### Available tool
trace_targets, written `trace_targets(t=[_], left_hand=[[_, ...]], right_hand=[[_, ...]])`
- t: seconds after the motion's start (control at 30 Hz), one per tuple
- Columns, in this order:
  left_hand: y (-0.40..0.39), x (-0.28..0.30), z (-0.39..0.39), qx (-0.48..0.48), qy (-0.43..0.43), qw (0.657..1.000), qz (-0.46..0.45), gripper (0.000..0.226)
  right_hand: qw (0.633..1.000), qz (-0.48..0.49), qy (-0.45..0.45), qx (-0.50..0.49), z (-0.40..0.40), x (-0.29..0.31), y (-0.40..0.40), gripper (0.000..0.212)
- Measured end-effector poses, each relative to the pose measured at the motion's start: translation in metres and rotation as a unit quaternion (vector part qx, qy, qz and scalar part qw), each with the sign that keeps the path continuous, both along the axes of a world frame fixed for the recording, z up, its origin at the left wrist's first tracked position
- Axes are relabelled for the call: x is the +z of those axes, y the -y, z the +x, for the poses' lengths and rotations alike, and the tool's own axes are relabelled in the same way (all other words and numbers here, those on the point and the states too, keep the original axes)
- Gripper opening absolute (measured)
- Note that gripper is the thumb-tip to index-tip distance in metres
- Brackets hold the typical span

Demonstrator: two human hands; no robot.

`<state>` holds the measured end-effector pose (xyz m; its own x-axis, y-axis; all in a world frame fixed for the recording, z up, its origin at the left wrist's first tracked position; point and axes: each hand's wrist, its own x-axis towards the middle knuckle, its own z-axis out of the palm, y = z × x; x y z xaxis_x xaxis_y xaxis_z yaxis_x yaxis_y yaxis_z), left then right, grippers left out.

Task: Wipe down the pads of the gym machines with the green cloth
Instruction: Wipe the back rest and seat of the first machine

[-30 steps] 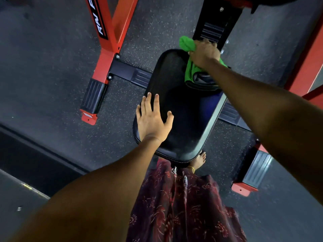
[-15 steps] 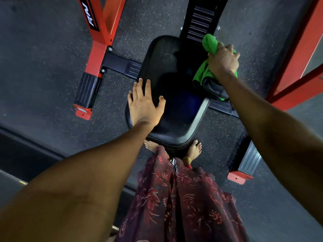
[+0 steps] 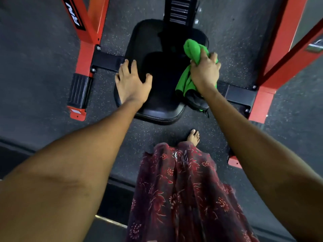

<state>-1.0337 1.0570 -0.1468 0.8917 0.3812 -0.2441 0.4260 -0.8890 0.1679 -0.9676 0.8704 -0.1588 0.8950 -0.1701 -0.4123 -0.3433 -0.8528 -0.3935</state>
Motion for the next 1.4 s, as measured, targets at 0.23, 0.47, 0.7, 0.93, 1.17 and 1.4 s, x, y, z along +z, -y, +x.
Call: trace_targets(t=[0.23, 0.47, 0.7, 0.93, 1.17, 1.4], left_hand=[[-0.002, 0.005, -0.011, -0.015, 0.116, 0.992, -0.037, 0.036], [0.004, -0.006, -0.065, -0.002, 0.176, 0.980, -0.093, 0.038], [-0.013, 0.001, -0.102, 0.006, 0.228, 0.947, -0.227, 0.036], [-0.026, 0.007, -0.105, 0.129, 0.202, 0.912, -0.333, 0.042], [-0.040, 0.008, -0.111, 0.188, 0.203, 0.845, -0.458, 0.038], [-0.049, 0.018, -0.108, 0.238, 0.157, 0.805, -0.520, 0.041]], right_hand=[[0.988, -0.036, 0.068, 0.134, -0.080, 0.031, -0.023, 0.051], [0.897, -0.035, 0.179, 0.403, -0.138, 0.043, -0.015, 0.061], [0.674, -0.182, 0.258, 0.668, -0.137, 0.046, -0.020, 0.062], [0.606, -0.244, 0.286, 0.701, -0.126, 0.049, -0.017, 0.066], [0.616, -0.236, 0.284, 0.696, -0.122, 0.053, -0.044, 0.058], [0.605, -0.234, 0.247, 0.720, -0.109, 0.053, -0.044, 0.085]])
